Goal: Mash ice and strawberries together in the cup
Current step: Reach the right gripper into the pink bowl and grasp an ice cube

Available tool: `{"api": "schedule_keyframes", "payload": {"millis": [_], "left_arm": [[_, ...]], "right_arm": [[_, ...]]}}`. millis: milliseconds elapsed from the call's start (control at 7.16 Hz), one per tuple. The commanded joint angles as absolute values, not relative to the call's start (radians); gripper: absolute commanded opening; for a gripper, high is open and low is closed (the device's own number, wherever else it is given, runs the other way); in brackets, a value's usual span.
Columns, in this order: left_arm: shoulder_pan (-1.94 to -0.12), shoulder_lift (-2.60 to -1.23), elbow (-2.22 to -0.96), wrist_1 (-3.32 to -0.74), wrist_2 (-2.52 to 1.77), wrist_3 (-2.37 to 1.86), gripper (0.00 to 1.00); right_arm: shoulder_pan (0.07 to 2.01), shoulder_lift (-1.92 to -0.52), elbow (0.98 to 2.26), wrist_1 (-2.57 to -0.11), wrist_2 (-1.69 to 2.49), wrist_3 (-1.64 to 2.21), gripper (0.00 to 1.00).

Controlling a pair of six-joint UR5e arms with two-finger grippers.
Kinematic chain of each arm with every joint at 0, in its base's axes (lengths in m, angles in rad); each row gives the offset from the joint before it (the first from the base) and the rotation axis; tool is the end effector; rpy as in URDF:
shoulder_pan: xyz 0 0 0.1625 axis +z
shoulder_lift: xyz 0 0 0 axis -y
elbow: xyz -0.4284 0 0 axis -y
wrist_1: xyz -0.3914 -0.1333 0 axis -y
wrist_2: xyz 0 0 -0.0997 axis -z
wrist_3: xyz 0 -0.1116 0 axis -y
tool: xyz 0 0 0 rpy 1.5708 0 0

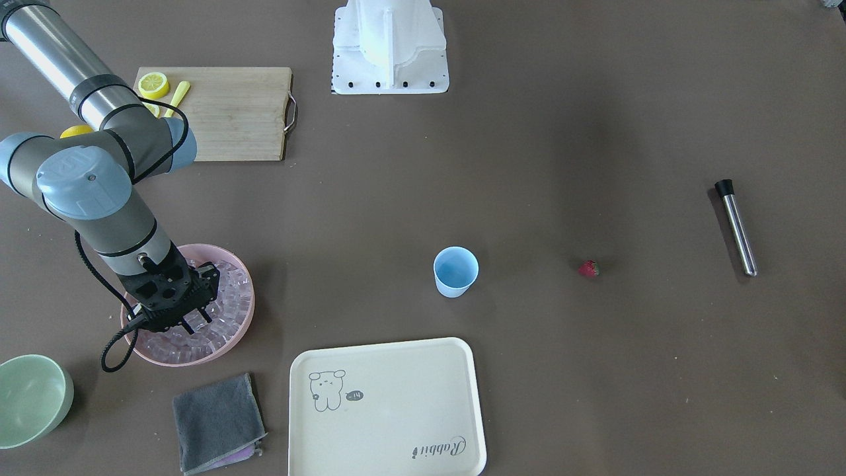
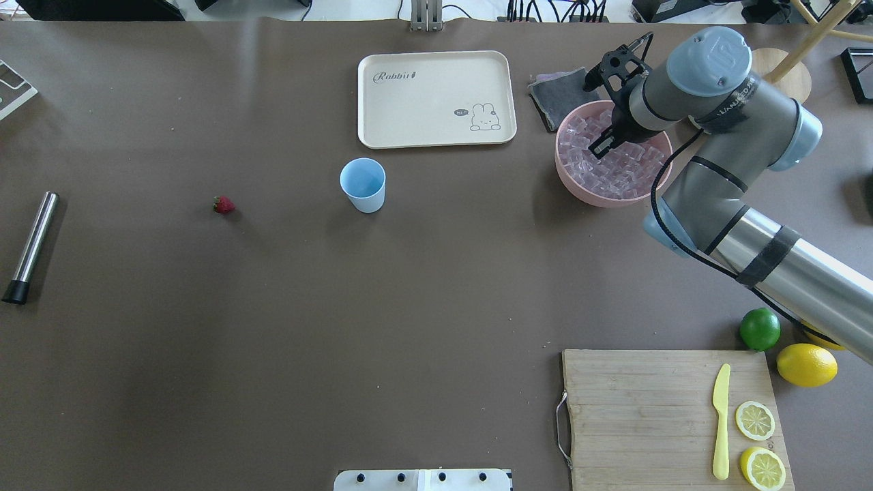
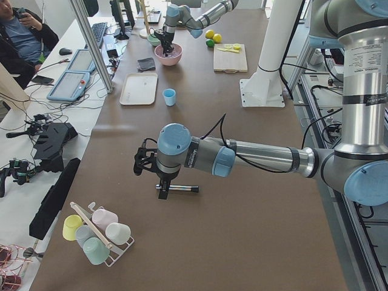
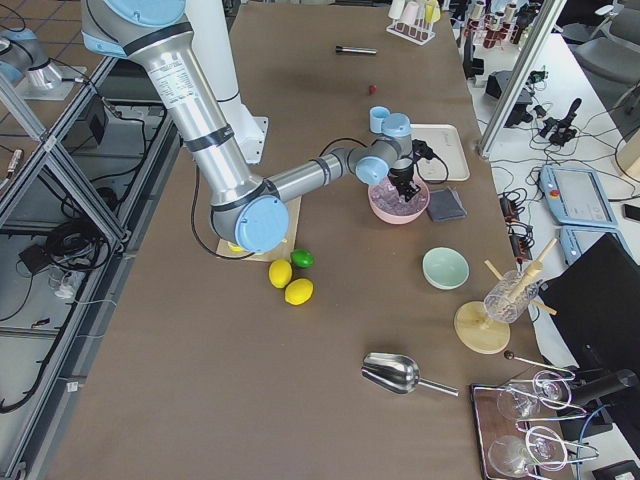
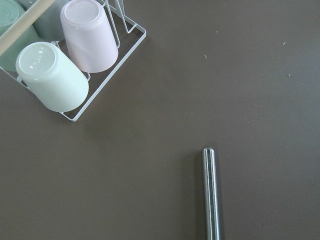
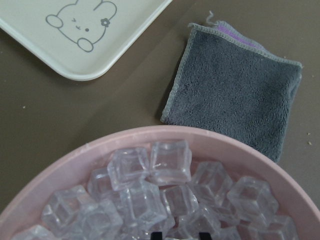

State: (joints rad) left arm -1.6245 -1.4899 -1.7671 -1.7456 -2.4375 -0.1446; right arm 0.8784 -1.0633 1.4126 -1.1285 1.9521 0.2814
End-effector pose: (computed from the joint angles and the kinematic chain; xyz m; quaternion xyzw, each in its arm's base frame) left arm -0.0734 -0.4671 0.5851 0.1122 0.4210 -0.0285 0.8996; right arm -0.3888 -0.6126 0.4048 0.2528 -0.3317 -0.2564 0.8720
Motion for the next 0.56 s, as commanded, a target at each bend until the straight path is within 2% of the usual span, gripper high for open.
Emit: {"api": "schedule_keyframes", "payload": {"millis": [0,419], "left_arm": [[-1.624,-1.489,-1.767,-1.746,-2.437,-0.144,0.98],[-1.626,-1.488,-1.773,-1.746,-2.438,-0.144,0.98]], "right_arm": [[0.900,-1.057,1.433,-1.146,1.960,0.319,0.25],[0.933,-0.907,1.555,-1.421,2.072,0.637,0.26]]}}
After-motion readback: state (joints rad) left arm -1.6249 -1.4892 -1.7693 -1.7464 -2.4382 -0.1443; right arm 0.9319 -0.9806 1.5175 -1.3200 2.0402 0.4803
